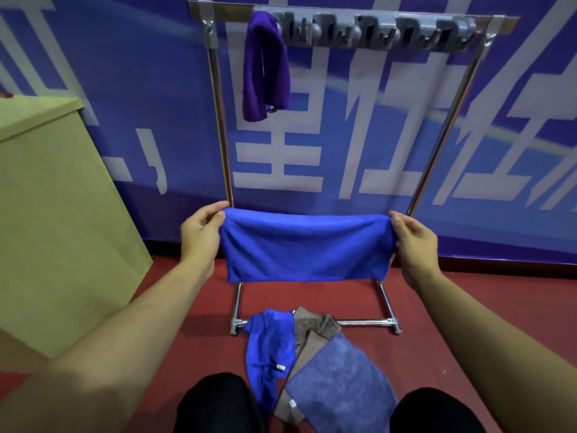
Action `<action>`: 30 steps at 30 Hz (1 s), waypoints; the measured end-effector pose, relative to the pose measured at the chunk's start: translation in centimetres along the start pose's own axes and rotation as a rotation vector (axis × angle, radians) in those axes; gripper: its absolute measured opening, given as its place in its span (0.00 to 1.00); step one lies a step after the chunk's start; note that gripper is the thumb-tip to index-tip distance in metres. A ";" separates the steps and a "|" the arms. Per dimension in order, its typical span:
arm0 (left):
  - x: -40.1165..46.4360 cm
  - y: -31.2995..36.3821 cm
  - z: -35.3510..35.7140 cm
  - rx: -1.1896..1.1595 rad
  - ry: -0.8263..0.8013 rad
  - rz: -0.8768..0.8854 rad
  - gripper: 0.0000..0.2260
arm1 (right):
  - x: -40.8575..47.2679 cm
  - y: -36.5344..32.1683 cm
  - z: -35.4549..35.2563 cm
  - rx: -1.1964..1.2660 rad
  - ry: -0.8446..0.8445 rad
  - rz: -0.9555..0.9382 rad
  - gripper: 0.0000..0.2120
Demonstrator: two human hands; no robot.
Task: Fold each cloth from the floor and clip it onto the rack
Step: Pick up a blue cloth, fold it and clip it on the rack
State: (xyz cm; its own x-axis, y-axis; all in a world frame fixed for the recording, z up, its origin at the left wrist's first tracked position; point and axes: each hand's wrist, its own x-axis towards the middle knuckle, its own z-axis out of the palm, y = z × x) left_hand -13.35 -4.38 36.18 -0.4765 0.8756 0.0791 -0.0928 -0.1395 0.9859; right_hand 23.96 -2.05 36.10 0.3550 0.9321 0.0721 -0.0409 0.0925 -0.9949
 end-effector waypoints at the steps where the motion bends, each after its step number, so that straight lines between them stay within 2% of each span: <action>1: 0.0 -0.3 -0.2 0.005 -0.037 -0.020 0.15 | -0.1 0.1 -0.1 0.018 -0.048 0.033 0.12; 5: -0.5 -1.5 -1.0 0.087 -0.176 -0.090 0.24 | -0.3 0.6 -0.7 0.031 -0.240 0.157 0.30; 10: -1.2 -2.6 -1.5 0.156 -0.242 -0.146 0.33 | -0.4 1.2 -0.9 -0.021 -0.306 0.169 0.36; 15: -1.4 -3.2 -1.7 0.111 -0.144 -0.082 0.30 | -0.3 1.6 -1.2 -0.122 -0.262 0.079 0.33; 22: -1.5 -3.8 -2.6 0.039 -0.079 -0.121 0.23 | -0.4 2.5 -1.7 -0.237 -0.233 -0.021 0.25; 26: -1.7 -4.2 -2.8 0.115 -0.097 -0.080 0.17 | -0.4 3.2 -1.5 -0.286 -0.235 0.003 0.20; 30: -1.8 -4.6 -3.1 0.262 -0.153 -0.002 0.15 | -0.6 3.8 -1.4 -0.348 -0.253 0.014 0.14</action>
State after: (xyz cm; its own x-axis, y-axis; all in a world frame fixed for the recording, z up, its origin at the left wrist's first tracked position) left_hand -14.81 -6.74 31.09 -0.3374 0.9380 0.0790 0.1442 -0.0314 0.9891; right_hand 24.87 -2.75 32.20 0.1142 0.9930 0.0301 0.2891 -0.0042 -0.9573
